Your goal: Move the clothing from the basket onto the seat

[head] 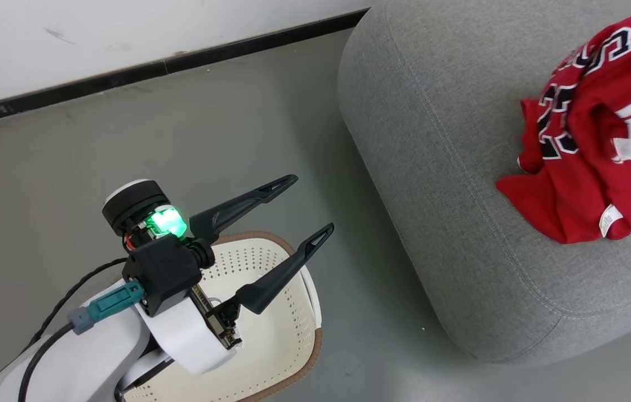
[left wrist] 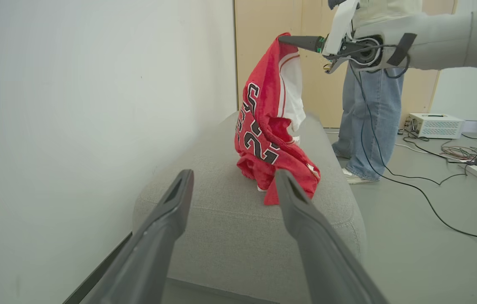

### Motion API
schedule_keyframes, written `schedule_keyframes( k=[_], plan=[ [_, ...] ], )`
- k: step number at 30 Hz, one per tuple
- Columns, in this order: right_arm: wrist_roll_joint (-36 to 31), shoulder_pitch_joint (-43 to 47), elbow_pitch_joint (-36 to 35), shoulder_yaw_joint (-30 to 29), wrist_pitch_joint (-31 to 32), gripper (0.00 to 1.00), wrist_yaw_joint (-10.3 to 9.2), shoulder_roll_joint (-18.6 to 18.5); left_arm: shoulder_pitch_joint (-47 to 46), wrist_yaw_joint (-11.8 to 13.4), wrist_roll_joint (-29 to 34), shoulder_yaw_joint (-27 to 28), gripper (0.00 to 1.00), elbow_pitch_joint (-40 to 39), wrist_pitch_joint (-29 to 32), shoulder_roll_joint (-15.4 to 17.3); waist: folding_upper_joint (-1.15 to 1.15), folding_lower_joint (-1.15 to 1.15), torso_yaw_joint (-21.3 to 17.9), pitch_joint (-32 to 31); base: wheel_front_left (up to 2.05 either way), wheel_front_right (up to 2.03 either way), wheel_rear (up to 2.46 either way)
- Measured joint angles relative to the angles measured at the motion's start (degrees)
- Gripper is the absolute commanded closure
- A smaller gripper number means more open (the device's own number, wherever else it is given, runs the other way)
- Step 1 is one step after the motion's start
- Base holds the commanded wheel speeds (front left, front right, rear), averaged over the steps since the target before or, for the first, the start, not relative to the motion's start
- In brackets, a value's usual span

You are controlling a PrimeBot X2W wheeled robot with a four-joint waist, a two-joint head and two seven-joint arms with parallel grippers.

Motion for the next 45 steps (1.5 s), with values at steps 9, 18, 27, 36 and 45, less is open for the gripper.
schedule_keyframes(
  k=[9, 18, 27, 36, 45],
  plan=[
    [-0.43, 4.17, 5.33, -0.02, -0.99, 1.0, 0.0, 3.18, -0.41, 0.0, 1.24, -0.05, 0.0, 0.12, 0.0, -0.01, 0.0, 0.0, 0.08, 2.25, 0.0, 0.0, 0.0],
    [-2.93, 6.8, 11.23, 0.25, -1.43, 1.0, 0.0, 6.86, -1.4, 0.0, 1.68, -0.24, 0.0, 0.57, 0.0, -0.02, 0.0, 0.0, -0.28, 4.15, 0.0, 0.0, 0.0],
    [-5.44, 6.79, 17.4, -0.38, -1.48, 1.0, 0.0, 8.18, -1.88, 0.0, 1.77, -0.25, 0.0, 0.96, 0.0, 0.01, 0.0, 0.0, -0.45, 5.5, 0.0, 0.0, 0.0],
    [-6.1, 6.77, 17.72, -0.38, -1.55, 0.0, 0.0, 10.25, -2.53, 0.0, 2.21, -0.18, 0.0, 1.27, 0.0, 0.02, 0.0, 0.0, -0.66, 5.93, 0.0, 0.0, 0.0],
    [-6.92, 8.12, 14.85, -2.64, -2.0, 0.0, 0.0, 9.51, -2.38, 0.0, 2.53, 1.16, 0.0, 2.56, 0.0, 0.0, 0.0, 0.0, -1.53, 5.46, 0.0, 0.0, 0.0]
  ],
)
